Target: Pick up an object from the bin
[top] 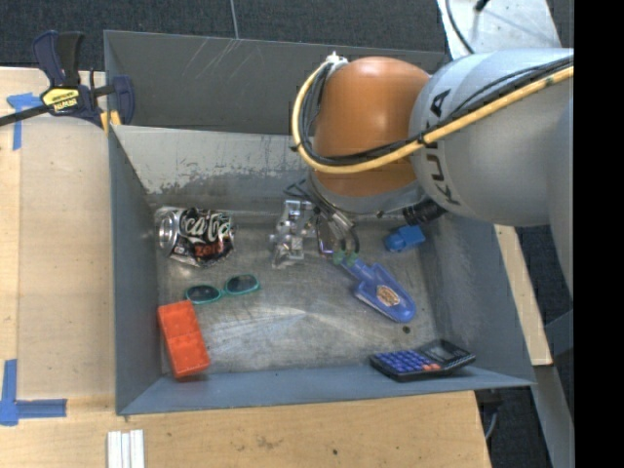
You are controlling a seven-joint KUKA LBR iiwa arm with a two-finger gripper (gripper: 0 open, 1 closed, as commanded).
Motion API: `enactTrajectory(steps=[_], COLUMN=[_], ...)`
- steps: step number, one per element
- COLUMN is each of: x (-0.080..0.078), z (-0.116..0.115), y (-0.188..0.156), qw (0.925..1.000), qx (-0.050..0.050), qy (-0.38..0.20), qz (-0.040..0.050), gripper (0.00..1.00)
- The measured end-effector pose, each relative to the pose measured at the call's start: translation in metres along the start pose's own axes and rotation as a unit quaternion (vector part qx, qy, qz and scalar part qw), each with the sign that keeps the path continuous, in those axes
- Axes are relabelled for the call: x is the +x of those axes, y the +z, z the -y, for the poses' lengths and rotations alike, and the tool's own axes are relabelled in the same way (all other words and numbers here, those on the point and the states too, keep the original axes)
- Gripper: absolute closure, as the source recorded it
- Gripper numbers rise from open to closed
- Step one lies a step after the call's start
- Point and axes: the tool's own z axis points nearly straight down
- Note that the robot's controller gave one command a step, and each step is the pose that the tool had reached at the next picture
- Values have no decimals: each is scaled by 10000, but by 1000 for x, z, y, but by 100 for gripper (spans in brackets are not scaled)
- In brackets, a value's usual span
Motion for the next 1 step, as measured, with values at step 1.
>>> enactTrajectory(steps=[1], x=[57], z=[58], y=[10], qw=[9992], qx=[5], qy=[397], qz=[-12], gripper=[0])
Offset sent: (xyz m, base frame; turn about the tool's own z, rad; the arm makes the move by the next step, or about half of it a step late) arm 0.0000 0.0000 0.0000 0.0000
